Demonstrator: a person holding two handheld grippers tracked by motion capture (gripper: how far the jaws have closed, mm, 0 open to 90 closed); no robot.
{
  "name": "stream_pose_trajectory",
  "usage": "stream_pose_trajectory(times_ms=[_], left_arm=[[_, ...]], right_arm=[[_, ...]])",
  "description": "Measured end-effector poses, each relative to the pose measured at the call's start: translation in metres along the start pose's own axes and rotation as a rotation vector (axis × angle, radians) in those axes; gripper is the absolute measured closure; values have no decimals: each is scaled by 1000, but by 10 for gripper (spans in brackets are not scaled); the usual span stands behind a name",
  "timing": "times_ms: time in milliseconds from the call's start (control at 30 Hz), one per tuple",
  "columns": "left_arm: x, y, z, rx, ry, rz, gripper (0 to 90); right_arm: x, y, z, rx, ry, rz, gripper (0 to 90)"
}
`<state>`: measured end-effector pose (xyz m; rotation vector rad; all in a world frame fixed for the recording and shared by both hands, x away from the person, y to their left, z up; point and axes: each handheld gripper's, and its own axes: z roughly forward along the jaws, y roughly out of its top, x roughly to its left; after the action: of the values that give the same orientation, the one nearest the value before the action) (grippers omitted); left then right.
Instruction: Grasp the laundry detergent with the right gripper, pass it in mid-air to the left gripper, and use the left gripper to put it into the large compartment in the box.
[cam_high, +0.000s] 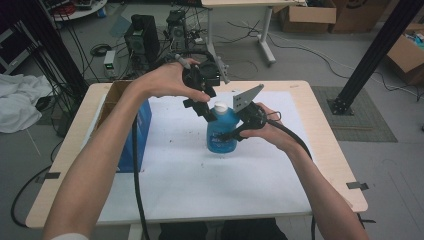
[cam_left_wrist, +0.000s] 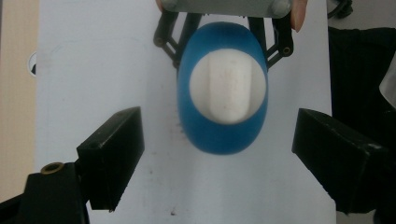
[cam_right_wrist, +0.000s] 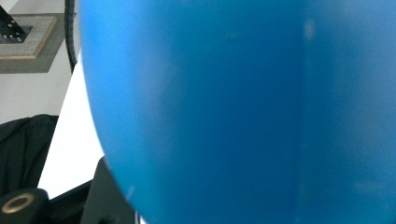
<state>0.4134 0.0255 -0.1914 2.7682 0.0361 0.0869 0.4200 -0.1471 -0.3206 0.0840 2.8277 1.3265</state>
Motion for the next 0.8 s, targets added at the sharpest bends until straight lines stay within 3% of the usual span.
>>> stream_pose_trajectory(times_ms=[367,800], left_arm=[[-4,5,23,4,-29,13,175],[-5,2,41,12,-26,3,177]], right_arm=[[1,-2,1,-3,10,5,445],[2,-1,4,-5,13,4,445]])
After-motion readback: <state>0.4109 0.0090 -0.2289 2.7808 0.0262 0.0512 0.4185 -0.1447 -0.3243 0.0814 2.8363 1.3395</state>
